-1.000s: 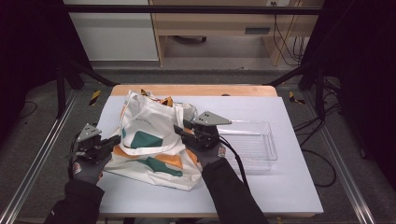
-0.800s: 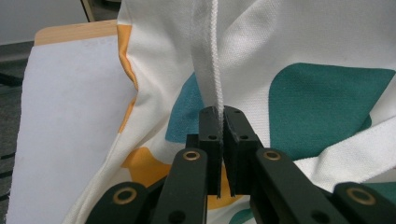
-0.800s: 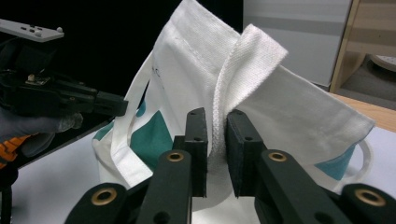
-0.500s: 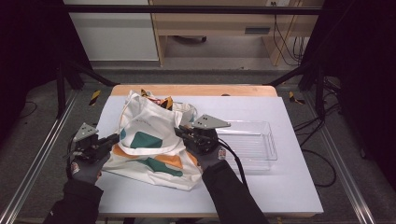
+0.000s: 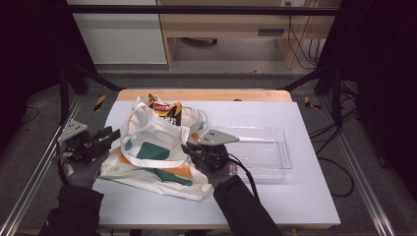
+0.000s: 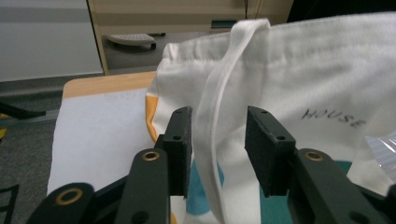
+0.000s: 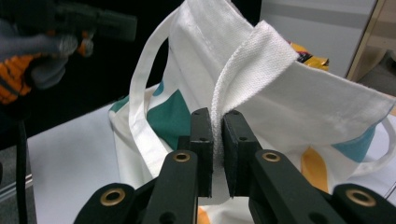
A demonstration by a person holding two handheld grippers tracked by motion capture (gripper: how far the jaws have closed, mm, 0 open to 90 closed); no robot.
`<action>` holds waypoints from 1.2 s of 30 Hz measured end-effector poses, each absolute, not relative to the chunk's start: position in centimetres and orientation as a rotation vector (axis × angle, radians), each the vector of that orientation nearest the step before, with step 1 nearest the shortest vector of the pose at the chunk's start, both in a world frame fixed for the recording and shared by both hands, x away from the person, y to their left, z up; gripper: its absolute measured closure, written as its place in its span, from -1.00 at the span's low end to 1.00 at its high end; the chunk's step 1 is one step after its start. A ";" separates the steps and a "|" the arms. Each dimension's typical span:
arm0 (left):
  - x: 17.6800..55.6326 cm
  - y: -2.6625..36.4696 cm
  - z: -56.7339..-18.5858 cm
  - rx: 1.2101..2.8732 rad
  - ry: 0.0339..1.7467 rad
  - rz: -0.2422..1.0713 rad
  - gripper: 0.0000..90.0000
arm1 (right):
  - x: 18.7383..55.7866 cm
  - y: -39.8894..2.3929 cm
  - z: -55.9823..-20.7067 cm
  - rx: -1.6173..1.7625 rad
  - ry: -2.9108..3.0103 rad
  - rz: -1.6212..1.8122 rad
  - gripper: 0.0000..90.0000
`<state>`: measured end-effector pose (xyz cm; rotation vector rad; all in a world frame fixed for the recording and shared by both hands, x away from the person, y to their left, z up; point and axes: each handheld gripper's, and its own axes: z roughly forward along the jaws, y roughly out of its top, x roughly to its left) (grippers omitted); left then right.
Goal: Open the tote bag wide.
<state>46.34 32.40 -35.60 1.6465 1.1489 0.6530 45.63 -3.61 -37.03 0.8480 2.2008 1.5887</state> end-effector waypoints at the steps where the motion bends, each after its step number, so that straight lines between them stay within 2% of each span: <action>1: 46.6 32.2 -35.5 1.649 1.145 0.653 0.31 | 45.5 -3.6 -37.2 0.847 2.206 1.585 0.86; 5: 48.1 31.2 -35.6 1.693 1.158 0.679 0.27 | 45.2 -3.3 -37.5 0.839 2.224 1.578 0.86; 7: 49.0 30.7 -35.8 1.716 1.165 0.684 0.33 | 44.9 -3.1 -37.8 0.828 2.244 1.565 0.86; 12: 50.1 30.1 -36.6 1.806 1.189 0.696 0.81 | 44.7 -2.9 -38.2 0.825 2.259 1.553 0.85; 14: 49.6 30.0 -36.7 1.810 1.171 0.693 0.92 | 44.7 -2.9 -38.3 0.826 2.262 1.546 0.85; 20: 47.4 30.7 -36.9 1.774 1.134 0.686 0.94 | 44.8 -2.9 -38.2 0.839 2.246 1.561 0.82; 22: 46.4 31.1 -37.3 1.767 1.127 0.674 0.94 | 44.8 -2.9 -38.2 0.849 2.237 1.566 0.70; 23: 46.4 31.1 -37.3 1.767 1.127 0.674 0.94 | 44.8 -2.9 -38.2 0.849 2.237 1.566 0.70; 24: 46.0 31.2 -37.4 1.761 1.124 0.681 0.94 | 44.9 -2.9 -38.1 0.861 2.226 1.574 0.56; 26: 45.5 31.4 -37.6 1.760 1.123 0.678 0.94 | 45.0 -2.9 -38.0 0.865 2.223 1.578 0.50; 29: 44.6 31.6 -38.1 1.777 1.119 0.684 0.94 | 45.0 -2.8 -37.6 0.871 2.185 1.586 0.25; 36: 43.7 32.2 -39.4 1.805 1.136 0.664 0.93 | 45.3 -2.6 -36.6 0.884 2.108 1.618 0.09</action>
